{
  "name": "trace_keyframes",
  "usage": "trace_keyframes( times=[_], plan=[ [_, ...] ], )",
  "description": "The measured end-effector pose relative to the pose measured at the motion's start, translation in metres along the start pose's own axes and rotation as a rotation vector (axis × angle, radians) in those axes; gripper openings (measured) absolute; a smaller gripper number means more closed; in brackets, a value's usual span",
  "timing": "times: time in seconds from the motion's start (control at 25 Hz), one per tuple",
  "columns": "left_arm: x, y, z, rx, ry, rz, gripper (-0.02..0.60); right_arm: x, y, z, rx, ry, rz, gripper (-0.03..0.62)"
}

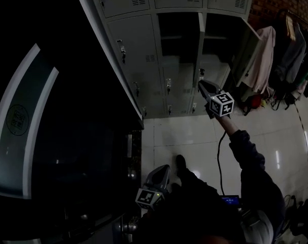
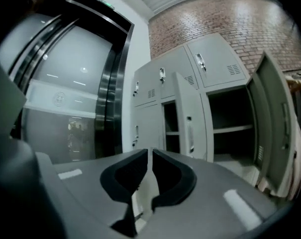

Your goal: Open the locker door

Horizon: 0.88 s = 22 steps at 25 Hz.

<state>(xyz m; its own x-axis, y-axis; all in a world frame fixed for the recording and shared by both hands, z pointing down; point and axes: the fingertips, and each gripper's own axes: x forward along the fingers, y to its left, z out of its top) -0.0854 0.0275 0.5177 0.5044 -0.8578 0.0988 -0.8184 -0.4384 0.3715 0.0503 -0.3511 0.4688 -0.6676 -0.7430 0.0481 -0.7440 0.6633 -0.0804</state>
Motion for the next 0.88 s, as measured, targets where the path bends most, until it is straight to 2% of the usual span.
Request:
trace_keyframes(
  times=[0.12, 0.2, 0.28, 0.4, 0.52, 0.68, 0.88],
  plan=[
    [-0.013, -0.016, -0.017, -0.027, 0.012, -0.008, 0.011, -0.087, 0.082, -0.042, 0.064, -0.005, 0.073, 0.031],
    [-0.015, -0.024, -0.026, -0.023, 0.026, -0.023, 0.011, -0.145, 0.133, -0.064, 0.124, 0.011, 0.076, 0.029],
    [-0.013, -0.031, -0.035, -0.02, 0.034, -0.043, 0.011, -0.194, 0.175, -0.077, 0.073, 0.041, 0.061, 0.029],
    [-0.007, -0.046, -0.042, -0.026, 0.041, -0.069, 0.011, -0.251, 0.219, -0.079, -0.085, 0.046, 0.065, 0.001],
    [0.005, -0.061, -0.045, -0.012, 0.045, -0.099, 0.011, -0.284, 0.238, -0.072, -0.129, 0.036, 0.07, 0.0],
    [0.017, -0.086, -0.048, 0.019, 0.043, -0.127, 0.011, -0.306, 0.24, -0.085, -0.095, 0.066, 0.055, 0.0],
    [0.023, -0.134, -0.049, 0.034, 0.073, -0.151, 0.011, -0.34, 0.231, -0.083, -0.05, 0.032, 0.049, 0.0]
  ],
)
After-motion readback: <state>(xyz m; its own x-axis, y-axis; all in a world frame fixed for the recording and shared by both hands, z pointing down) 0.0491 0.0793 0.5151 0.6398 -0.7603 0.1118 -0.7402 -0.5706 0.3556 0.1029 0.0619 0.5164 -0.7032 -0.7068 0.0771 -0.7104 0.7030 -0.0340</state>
